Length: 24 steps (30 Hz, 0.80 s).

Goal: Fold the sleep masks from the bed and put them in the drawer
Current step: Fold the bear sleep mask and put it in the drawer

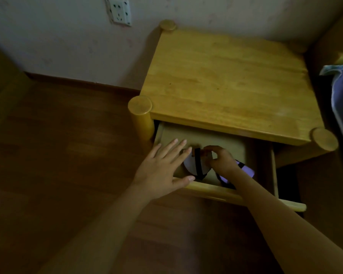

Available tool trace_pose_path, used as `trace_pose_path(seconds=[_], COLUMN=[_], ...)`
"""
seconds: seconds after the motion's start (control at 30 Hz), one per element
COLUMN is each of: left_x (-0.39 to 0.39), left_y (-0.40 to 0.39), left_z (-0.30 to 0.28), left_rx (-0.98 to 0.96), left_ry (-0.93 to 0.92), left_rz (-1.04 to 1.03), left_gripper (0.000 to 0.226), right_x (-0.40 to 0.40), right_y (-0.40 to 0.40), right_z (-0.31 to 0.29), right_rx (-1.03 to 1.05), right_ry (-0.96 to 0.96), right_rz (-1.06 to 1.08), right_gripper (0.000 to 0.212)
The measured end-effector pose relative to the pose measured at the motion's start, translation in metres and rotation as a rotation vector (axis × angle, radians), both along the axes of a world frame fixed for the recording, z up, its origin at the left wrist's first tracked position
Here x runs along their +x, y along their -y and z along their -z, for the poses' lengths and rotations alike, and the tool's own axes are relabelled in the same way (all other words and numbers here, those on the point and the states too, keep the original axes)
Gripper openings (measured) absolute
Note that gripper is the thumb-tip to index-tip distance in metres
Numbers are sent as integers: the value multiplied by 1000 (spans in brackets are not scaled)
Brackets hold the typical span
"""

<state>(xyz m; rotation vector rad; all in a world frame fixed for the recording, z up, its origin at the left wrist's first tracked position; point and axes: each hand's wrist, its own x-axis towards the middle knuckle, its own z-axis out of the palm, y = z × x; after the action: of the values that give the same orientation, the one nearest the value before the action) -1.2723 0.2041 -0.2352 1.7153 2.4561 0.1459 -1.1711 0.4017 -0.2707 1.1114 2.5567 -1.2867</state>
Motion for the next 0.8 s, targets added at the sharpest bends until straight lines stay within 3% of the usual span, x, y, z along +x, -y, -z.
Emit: trace_pose_path(seconds=[0.13, 0.27, 0.33, 0.5, 0.63, 0.8], left_x=[1, 2, 3, -1, -7, -19], left_y=[-1, -4, -6, -19, -34, -52], left_z=[-4, -7, -10, -16, -23, -33], left_rx=[-2, -3, -11, -17, -23, -103], left_ry=[-33, -109, -189, -357, -436, -461], left_rz=[8, 45, 72, 44, 5, 4], left_gripper=[75, 76, 80, 92, 103, 118], right_x=[8, 38, 52, 66, 64, 59], right_y=[3, 9, 8, 0, -5, -7], right_z=[-19, -54, -63, -65, -61, -60], right_rx=[84, 609, 794, 921, 968, 1005], right_ry=[6, -247, -331, -57, 121, 144], right_rz=[-90, -319, -467, -569, -530, -429], right_gripper=[26, 27, 48, 104, 116, 123])
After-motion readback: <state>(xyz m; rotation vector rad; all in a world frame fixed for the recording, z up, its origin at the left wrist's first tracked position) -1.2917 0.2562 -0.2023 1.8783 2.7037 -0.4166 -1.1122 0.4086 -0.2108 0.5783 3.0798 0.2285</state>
